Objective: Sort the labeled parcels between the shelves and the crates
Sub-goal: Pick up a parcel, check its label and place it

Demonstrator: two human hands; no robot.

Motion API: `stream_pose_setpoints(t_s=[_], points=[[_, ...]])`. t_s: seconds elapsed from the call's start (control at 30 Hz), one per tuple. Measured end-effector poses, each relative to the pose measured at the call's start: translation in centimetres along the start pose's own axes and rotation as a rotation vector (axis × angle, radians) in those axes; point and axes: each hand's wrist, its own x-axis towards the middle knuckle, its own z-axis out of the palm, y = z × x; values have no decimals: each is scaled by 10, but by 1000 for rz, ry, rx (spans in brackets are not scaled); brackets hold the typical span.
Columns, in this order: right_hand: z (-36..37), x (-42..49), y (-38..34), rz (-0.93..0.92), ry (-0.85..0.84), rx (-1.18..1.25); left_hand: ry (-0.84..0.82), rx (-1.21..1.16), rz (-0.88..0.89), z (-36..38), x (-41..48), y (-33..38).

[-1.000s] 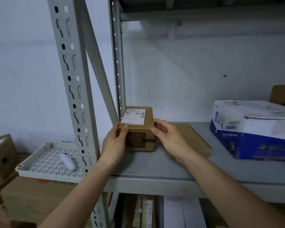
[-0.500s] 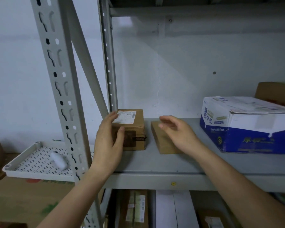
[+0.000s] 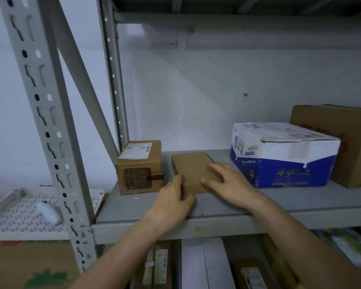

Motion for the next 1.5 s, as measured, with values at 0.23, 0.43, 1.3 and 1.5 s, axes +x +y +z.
stream_pose_setpoints(t_s=[0.23,0.43,1.3,1.5], points=[[7,-10,-3,-21,35,-16,-7,-104,-46,5,1,12],[9,-27,-14,-124,260,-81,164,-167,72,-1,-12,13],[25,-61,-47,63,596,1504,162,-760,34,-6,-11,7],[39,-68,-39,66,449,1396,182,-954,100,-2,-3,22]])
